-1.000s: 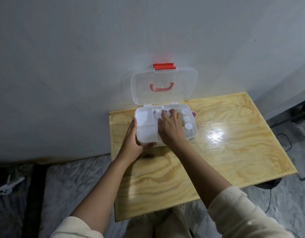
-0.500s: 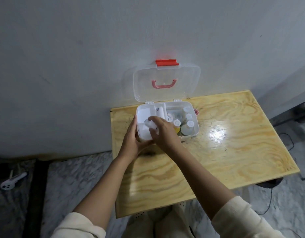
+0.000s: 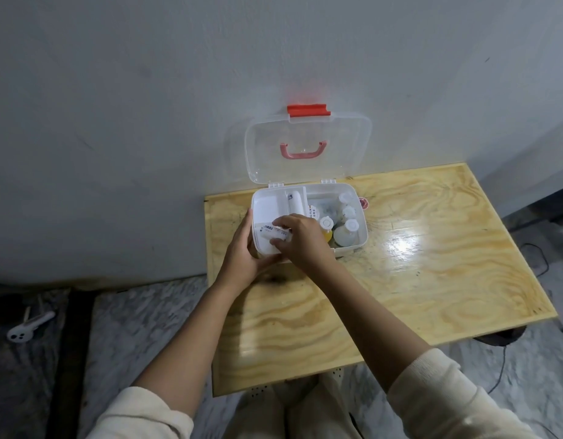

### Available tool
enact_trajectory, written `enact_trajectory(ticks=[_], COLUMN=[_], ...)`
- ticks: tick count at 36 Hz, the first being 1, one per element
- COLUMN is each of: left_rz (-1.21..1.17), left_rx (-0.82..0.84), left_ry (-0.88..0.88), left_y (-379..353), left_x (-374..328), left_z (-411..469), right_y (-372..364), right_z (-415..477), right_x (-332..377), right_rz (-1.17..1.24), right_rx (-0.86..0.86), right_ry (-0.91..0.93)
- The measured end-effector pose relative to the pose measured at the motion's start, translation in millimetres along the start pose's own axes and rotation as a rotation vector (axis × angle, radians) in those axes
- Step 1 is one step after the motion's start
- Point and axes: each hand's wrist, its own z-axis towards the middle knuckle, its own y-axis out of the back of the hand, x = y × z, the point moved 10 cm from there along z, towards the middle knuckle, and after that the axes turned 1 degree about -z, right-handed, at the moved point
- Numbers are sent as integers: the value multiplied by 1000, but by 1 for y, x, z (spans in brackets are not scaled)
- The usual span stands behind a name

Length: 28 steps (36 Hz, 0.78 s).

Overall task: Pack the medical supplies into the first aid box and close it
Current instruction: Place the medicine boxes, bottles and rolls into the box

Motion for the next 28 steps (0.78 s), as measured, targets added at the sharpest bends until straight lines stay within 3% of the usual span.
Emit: enact_trajectory(ticks=[4, 8, 15, 17, 20, 24, 28], left_rz=[54, 130, 184, 183, 171, 175, 176], left_rx=[8, 43, 12, -8, -48, -82, -92], left_ry=[-21, -18, 54, 71, 86, 87, 75], left_y=[-3, -7, -6, -6, -5, -6, -6], left_x=[-7, -10, 6, 9, 14, 19, 22], left_z=[-1, -2, -7, -6, -5, -5, -5], right_y=[12, 58, 142, 143, 118, 71, 48], right_z=[-4, -11, -21, -19, -11, -7, 0], right_x=[7, 10, -91, -133, -177, -189, -193], right_rz=[54, 201, 385, 366, 242, 90, -24], right_rx=[-77, -324, -706, -668, -438, -133, -32], right_ry=[45, 84, -131, -250, -344, -228, -124])
